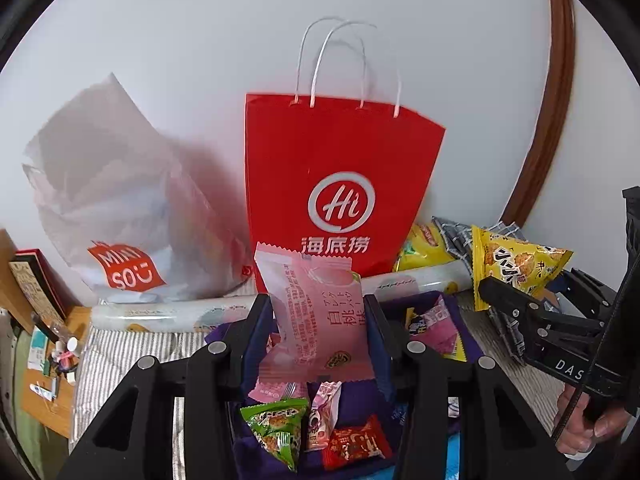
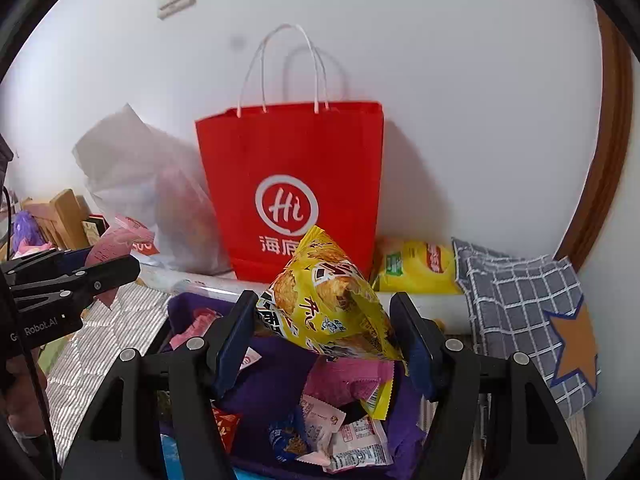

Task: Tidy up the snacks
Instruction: 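Lower both packets onto the towel and open both tools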

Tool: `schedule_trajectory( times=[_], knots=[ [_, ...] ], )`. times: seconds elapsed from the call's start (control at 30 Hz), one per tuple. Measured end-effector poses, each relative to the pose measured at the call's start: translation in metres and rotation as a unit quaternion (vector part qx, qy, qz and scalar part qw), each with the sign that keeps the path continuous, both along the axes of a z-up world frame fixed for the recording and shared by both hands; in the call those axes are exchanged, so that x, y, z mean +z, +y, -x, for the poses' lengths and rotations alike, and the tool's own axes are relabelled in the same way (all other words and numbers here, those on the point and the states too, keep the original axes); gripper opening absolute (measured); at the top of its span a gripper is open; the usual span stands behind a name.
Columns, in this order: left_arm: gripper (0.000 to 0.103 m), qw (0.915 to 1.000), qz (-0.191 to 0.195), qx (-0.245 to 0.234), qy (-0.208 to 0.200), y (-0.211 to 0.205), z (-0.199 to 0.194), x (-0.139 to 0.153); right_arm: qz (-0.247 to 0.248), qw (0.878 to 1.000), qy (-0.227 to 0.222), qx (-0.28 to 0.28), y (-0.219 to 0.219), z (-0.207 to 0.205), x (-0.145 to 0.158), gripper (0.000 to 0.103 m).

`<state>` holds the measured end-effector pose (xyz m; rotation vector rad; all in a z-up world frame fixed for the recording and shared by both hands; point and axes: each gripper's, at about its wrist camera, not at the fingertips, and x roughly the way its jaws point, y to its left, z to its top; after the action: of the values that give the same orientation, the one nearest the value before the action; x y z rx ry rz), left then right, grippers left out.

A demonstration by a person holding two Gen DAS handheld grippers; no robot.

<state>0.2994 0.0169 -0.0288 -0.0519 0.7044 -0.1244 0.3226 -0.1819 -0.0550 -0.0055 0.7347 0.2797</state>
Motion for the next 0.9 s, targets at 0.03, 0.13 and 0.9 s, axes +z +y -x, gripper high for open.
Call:
schedule_trajectory(
  times=[0.03,0.13,0.9],
  knots=[
    [0.043,1.0,-0.003,0.0,0.004,0.0,-0.002,-0.005,0.003,1.0,0.005,0.002,0.001,-0.003,-0.004,0.067],
    [0.043,0.9997,-0.007,-0.001,0.025,0.001,-0.011,-0.019,0.014,1.0,0.011,0.011,0.004,-0.01,-0.014,0.067],
    [0.043,0.997,-0.016,0.013,0.074,0.01,-0.029,-0.061,0.036,0.997,0.035,0.062,-0.008,-0.024,-0.047,0.067]
  ],
)
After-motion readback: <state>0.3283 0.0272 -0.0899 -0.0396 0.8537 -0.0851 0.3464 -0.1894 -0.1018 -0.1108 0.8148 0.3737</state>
